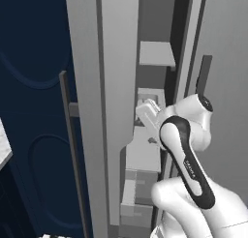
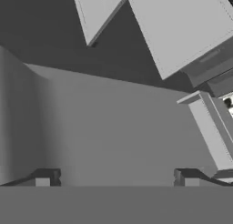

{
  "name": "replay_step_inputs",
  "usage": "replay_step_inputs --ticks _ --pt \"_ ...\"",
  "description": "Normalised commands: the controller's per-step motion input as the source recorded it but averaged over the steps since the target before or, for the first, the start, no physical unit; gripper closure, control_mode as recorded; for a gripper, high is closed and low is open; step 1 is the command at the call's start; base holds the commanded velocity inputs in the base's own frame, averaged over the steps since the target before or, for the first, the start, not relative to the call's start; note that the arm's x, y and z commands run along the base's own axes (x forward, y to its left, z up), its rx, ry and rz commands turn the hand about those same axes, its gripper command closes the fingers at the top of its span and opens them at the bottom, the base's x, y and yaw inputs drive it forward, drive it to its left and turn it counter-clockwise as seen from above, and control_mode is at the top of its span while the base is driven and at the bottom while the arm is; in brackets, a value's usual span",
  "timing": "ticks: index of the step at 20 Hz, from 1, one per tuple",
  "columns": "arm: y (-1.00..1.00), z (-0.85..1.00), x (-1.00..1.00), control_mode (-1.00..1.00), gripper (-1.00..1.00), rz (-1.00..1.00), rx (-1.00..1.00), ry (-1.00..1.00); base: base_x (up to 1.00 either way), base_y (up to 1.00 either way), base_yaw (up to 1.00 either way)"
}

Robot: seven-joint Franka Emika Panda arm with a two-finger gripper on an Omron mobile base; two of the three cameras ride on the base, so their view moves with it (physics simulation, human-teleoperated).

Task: Take the meat container that has the fish and place it on the second highest rack of the freezer. Then take the vegetable container that has the carrot and potato and place it on the highest rack of the freezer.

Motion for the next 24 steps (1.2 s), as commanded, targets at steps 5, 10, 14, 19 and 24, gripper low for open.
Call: replay_step_inputs --ticks 5,10,14,19,24 --pt "0.01 0.19 -0.98 -1.0 -1.0 0.08 0.0 -0.04 0.0 0.0 0.0" --pt "-0.22 0.02 -1.0 -1.0 -1.0 -0.06 0.01 -0.04 0.0 0.0 0.0" --pt "-0.08 -0.07 -0.97 -1.0 -1.0 -0.07 0.0 0.0 0.0 0.0 0.0" --pt "-0.26 -0.07 -0.78 -1.0 -1.0 -0.08 0.03 -0.04 0.0 0.0 0.0" --pt "0.01 -0.03 -0.02 1.0 -1.0 -0.02 0.0 -0.02 -0.39 0.01 -0.05"
